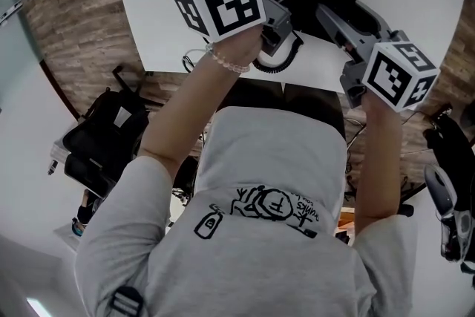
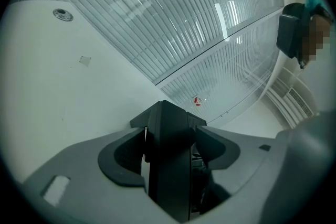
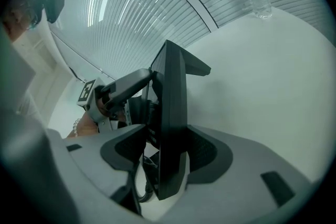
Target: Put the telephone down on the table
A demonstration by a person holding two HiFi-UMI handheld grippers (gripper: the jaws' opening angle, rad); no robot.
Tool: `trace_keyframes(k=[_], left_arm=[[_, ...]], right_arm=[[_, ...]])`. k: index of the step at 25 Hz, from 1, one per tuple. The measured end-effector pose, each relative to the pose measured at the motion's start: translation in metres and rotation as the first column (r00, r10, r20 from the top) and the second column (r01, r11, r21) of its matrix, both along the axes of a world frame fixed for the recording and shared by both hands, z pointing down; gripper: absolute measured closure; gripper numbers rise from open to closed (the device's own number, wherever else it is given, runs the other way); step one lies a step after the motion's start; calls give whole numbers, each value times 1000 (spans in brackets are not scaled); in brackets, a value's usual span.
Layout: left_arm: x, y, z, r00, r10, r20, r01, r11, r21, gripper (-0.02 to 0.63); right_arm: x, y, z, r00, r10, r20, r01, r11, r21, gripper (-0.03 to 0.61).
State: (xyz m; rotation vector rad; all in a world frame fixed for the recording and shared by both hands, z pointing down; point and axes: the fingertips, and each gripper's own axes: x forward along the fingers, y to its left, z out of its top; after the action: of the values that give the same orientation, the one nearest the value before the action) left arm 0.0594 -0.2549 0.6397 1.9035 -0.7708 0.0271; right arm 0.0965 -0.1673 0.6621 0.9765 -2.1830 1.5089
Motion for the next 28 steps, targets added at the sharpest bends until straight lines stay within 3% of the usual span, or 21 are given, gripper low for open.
trace_keyframes(k=[15,28], left_arm=[[8,-19,12,998,27,56,-31,997,76,316],[17,-17,15,990,76,118,-84,994,66,319]], right_arm=[[4,-21,23,999,-3,35,4,1000,-23,353],[5,-21,29,997,-1,72,5,999,-49,344]])
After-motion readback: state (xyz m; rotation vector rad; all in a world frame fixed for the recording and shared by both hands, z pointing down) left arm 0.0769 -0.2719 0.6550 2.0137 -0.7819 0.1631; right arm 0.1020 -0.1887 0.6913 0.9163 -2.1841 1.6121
